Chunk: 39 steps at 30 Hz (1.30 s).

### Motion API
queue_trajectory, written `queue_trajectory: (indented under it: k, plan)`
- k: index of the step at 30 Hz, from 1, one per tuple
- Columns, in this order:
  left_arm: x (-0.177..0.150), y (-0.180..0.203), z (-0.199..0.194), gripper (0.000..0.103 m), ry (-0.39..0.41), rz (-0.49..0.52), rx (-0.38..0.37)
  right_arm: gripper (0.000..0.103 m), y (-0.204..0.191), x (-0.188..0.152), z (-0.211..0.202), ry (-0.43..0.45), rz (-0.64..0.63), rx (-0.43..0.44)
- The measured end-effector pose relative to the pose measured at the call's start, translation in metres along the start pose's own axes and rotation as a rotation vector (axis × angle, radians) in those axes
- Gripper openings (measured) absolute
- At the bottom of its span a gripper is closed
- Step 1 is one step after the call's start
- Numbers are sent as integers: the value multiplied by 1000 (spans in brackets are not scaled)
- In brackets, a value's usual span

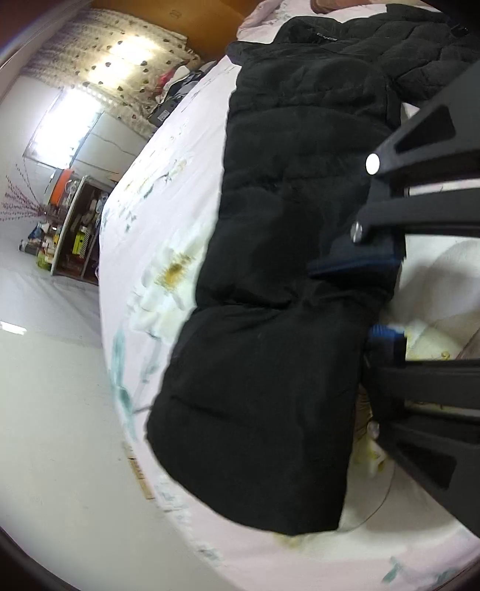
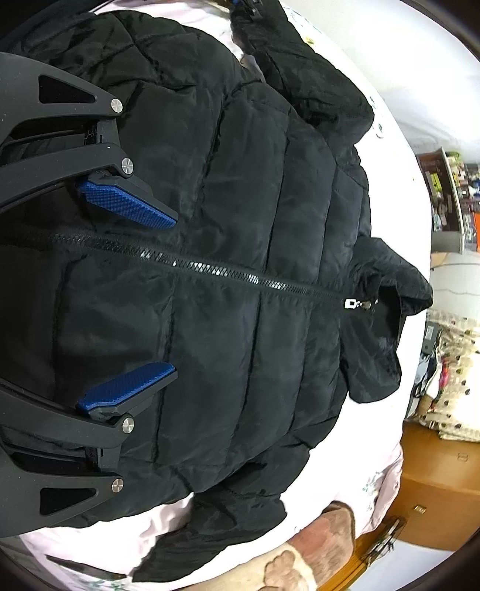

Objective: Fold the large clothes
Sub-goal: 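Grasp the black jacket sleeve cuff with the left tool and lift it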

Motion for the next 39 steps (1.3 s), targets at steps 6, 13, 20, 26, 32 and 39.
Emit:
queue_trajectory:
  k: [6,13,20,26,32,39]
  plan:
    - [40,29,-40,12,47,17,-147,75,9,-7,-9,-7,27,-6]
    - [81,109,-102,11,103,107,-366,75,27,-10,-32,24,63,-1]
    - [87,216,-127,11,88,207,-569,75,59,-14,-53,61,123,-9]
    - [37,303,-124,10,-3,320,-690,75,93,-24,-58,74,190,-25]
    - [-35,368,-91,9,-137,412,-756,75,121,-36,-51,54,234,-45]
    - [-98,406,-47,11,-277,483,-750,75,144,-49,-30,13,283,-59]
Point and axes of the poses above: each gripper's, at about its wrist camera, not at the fingertips, and z roughly the way its jaws point, y to its right, x to its top, the point moved 3 cm from there along z, roughly the way its jaws point, and after that the axes turned 7 degrees about y, right-handed, at the moved point
